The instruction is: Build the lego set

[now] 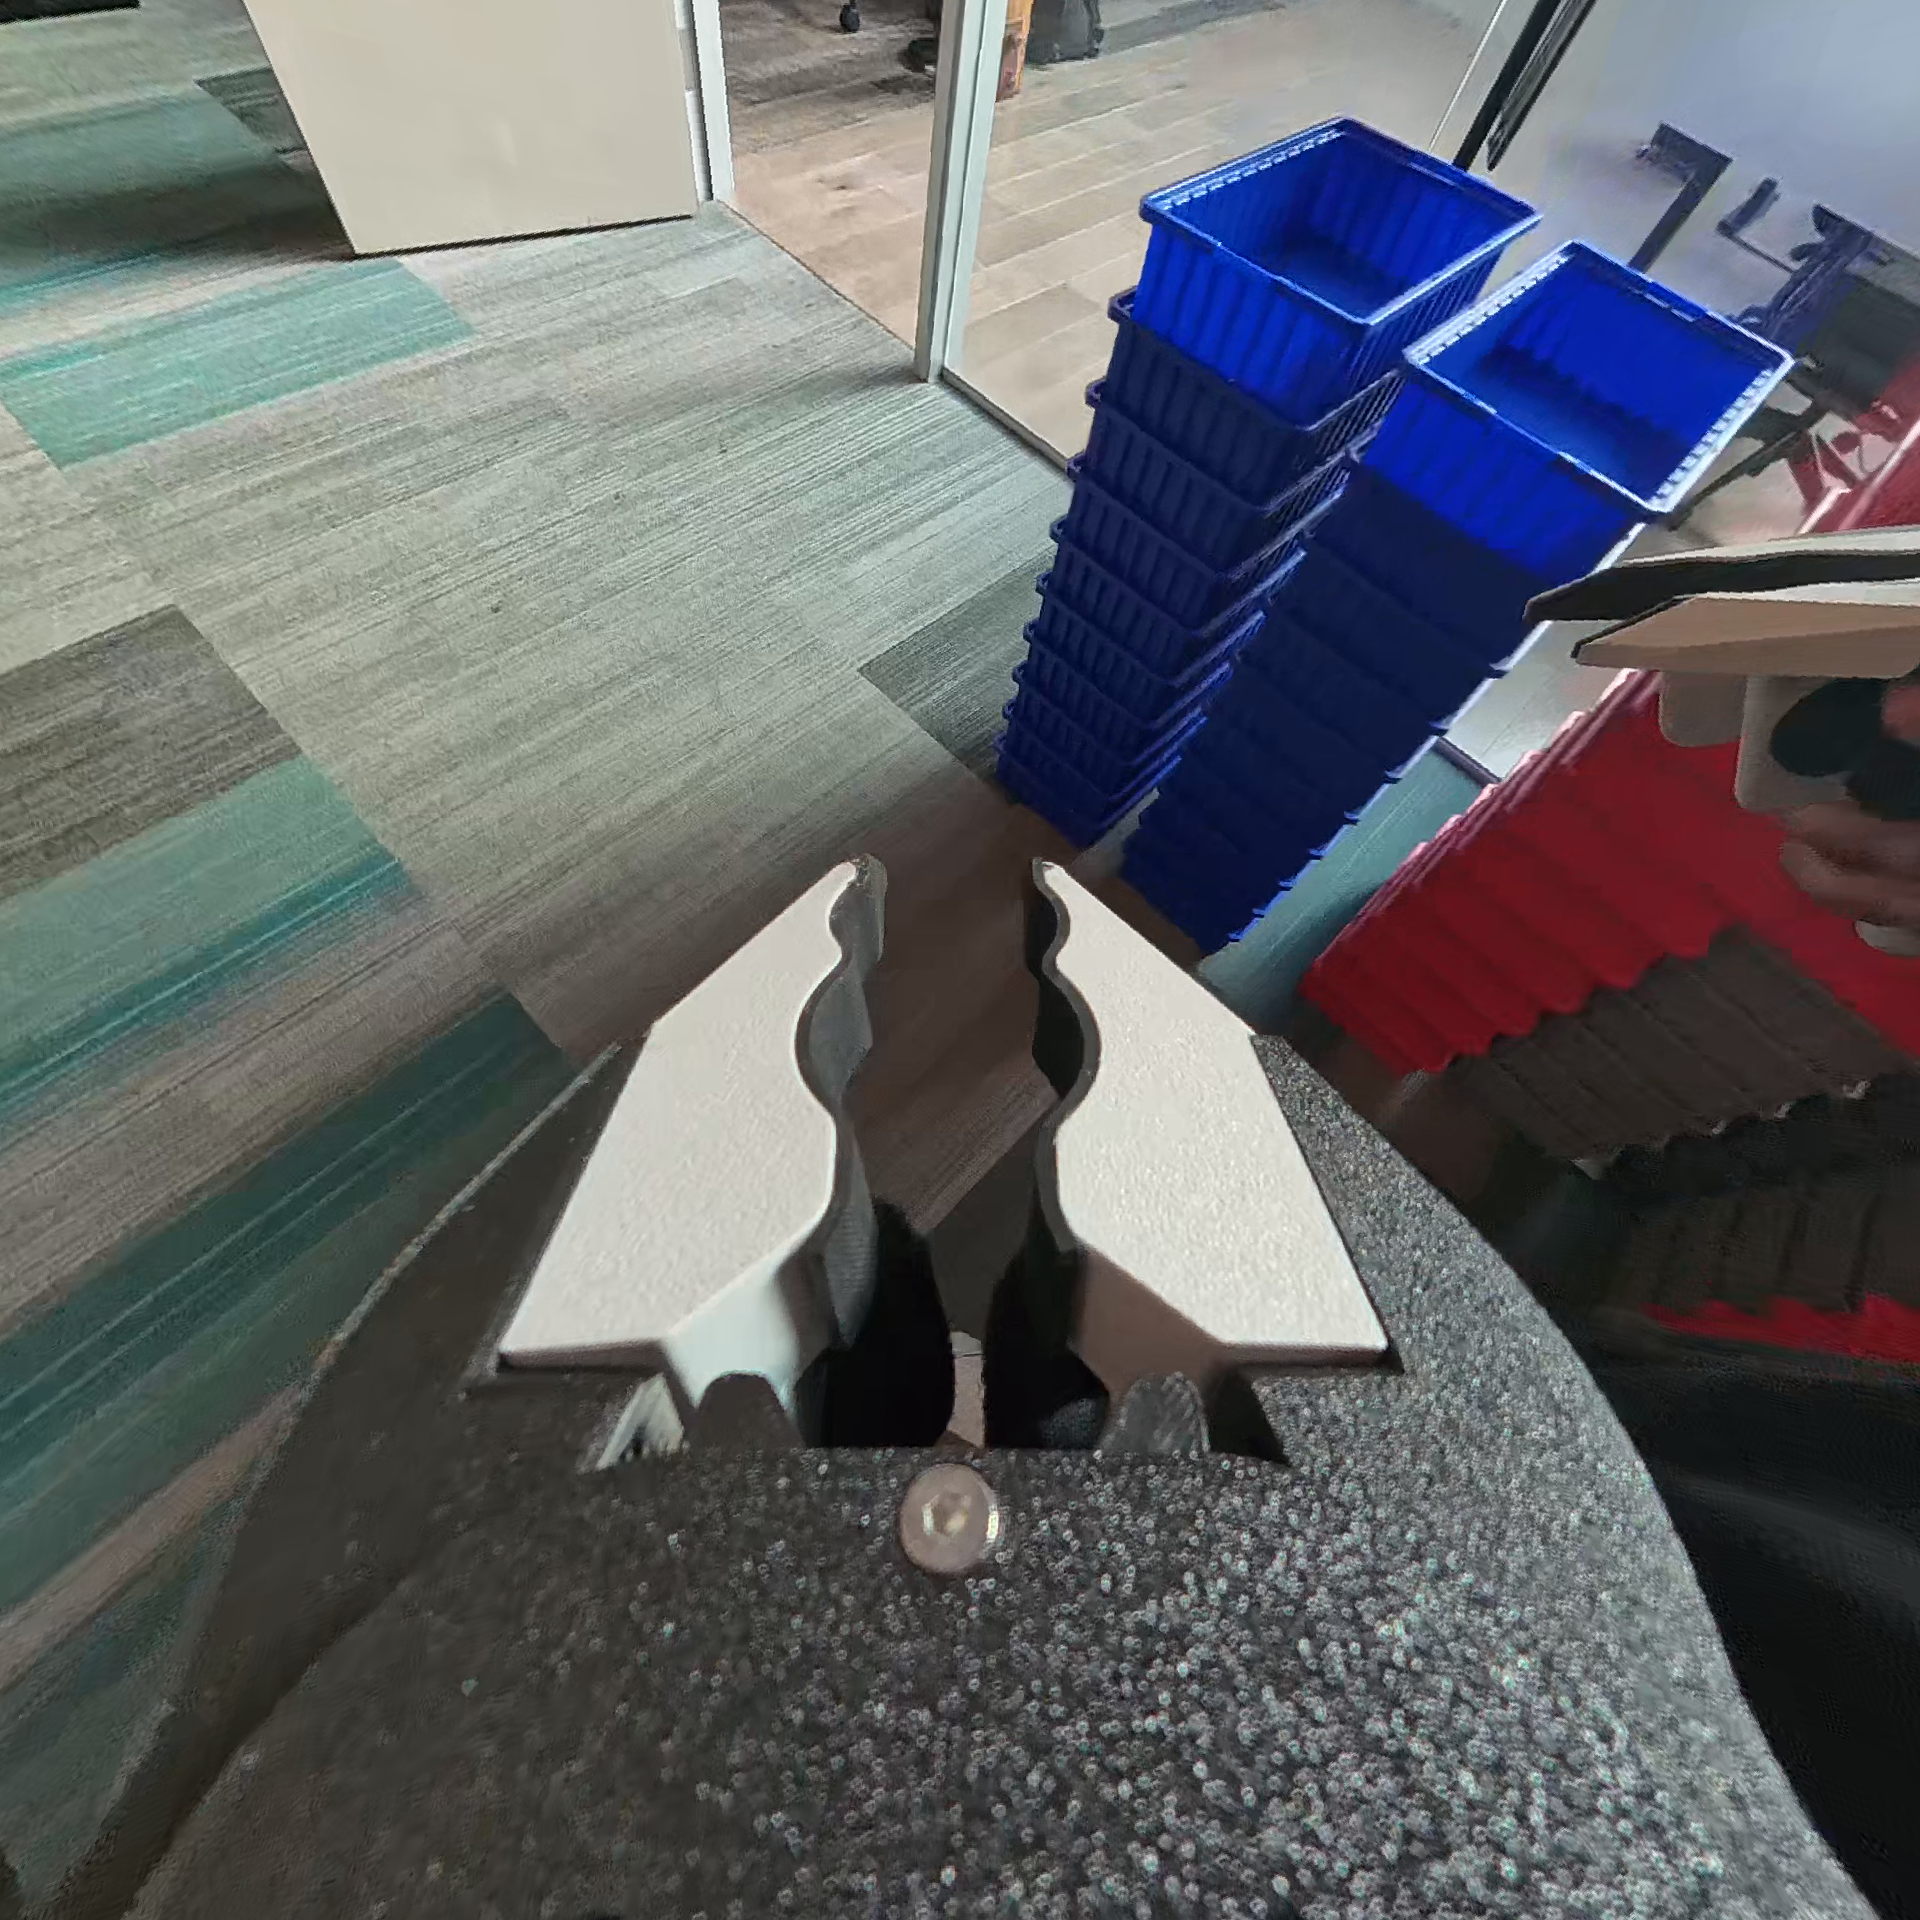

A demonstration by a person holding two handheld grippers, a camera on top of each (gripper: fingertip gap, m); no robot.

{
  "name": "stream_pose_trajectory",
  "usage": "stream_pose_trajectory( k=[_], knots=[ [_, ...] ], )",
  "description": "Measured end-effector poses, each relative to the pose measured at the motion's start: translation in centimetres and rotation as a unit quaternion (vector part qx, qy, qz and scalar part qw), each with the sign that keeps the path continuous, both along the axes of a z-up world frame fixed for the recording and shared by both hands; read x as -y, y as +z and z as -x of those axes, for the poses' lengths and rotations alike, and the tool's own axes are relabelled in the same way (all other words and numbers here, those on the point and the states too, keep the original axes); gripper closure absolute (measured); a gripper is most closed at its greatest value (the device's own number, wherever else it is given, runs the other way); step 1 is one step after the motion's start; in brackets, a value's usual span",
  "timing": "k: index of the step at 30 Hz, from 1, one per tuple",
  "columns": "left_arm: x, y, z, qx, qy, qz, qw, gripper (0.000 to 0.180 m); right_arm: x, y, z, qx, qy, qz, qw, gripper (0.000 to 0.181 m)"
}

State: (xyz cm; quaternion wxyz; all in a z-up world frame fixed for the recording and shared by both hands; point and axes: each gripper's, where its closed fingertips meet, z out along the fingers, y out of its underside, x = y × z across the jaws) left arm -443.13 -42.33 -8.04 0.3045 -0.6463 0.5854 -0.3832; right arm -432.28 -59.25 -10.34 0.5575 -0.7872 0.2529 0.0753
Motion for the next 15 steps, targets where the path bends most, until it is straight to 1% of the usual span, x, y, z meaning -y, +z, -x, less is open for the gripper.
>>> stream_pose_trajectory(
  k=[2, 6, 8, 10, 11, 13, 15],
  knots=[
    [-4.3, -0.8, -5.5, 0.001, -0.014, -0.019, 1.0, 0.155, -4.1, -0.6, -4.2, -0.016, -0.007, -0.014, 1.0, 0.134],
    [-13.3, -1.6, -16.4, 0.008, -0.035, -0.051, 0.998, 0.155, -12.7, -3.0, -13.7, -0.022, -0.026, 0.002, 0.999, 0.136],
    [-17.8, -1.1, -21.8, 0.016, -0.043, -0.051, 0.998, 0.155, -16.6, -3.1, -19.1, -0.024, -0.039, 0.008, 0.999, 0.139],
    [-22.1, -0.2, -27.2, 0.015, -0.046, -0.034, 0.998, 0.155, -20.5, -2.2, -24.3, -0.035, -0.049, 0.021, 0.998, 0.137],
    [-24.0, 0.5, -30.0, 0.022, -0.052, -0.025, 0.998, 0.155, -22.4, -1.2, -26.8, -0.033, -0.047, 0.017, 0.998, 0.137],
    [-27.8, 1.5, -35.6, 0.028, -0.063, -0.019, 0.997, 0.155, -25.6, 0.3, -32.0, -0.004, -0.049, 0.02, 0.999, 0.137],
    [-31.6, 1.7, -41.0, 0.016, -0.07, -0.031, 0.997, 0.155, -28.0, 0.2, -37.2, 0.019, -0.057, 0.049, 0.997, 0.136]
  ],
)
